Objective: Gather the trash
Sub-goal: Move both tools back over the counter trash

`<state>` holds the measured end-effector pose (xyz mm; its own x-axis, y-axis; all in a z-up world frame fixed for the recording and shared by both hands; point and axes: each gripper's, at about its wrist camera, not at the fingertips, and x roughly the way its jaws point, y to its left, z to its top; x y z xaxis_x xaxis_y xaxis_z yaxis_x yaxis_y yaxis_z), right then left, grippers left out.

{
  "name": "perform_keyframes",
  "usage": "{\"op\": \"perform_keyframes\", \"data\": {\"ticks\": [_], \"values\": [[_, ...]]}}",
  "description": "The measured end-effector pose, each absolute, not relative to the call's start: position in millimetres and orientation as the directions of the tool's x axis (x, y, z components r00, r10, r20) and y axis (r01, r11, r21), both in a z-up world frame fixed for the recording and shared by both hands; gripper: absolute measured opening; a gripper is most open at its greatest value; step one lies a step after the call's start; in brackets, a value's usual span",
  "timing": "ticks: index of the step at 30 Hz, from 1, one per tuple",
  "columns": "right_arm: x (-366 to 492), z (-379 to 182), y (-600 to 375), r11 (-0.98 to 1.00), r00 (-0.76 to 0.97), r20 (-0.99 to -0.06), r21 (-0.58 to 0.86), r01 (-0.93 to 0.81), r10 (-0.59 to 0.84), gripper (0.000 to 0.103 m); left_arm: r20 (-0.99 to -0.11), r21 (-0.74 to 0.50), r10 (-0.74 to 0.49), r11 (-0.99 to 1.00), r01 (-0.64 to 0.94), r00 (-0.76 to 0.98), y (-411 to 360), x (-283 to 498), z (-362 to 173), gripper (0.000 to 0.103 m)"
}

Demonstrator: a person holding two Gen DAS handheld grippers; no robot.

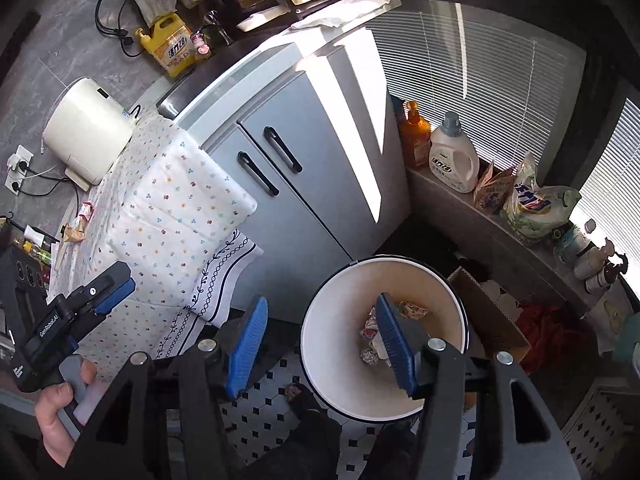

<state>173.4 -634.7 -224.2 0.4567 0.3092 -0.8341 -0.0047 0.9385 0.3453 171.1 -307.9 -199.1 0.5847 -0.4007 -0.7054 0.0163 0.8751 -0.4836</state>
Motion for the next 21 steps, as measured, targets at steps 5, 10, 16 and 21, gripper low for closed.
{"op": "perform_keyframes", "data": {"ticks": [5,10,16,21], "values": [[189.1,-207.1,-580.1,0.927,0.468,-0.807,0.365,-0.083,0.36,0.063,-0.683,-0.461,-0.314,0.886,-0.055,0.659,-241.4,161.8,-174.6,0.072],[202.9,-192.2,-528.4,0.919,0.474,-0.79,0.368,-0.141,0.389,0.066,-0.666,-0.453,-0.239,0.882,-0.128,0.707,-177.8,155.7,-158.5,0.072],[214.3,-179.3,-475.9,0.917,0.481,-0.782,0.361,-0.17,0.397,0.068,-0.64,-0.453,-0.166,0.87,-0.194,0.75,-107.0,155.0,-145.4,0.072],[221.8,-170.6,-433.3,0.917,0.486,-0.778,0.347,-0.196,0.399,0.068,-0.622,-0.462,-0.116,0.853,-0.243,0.774,-47.4,155.7,-141.0,0.071]]}}
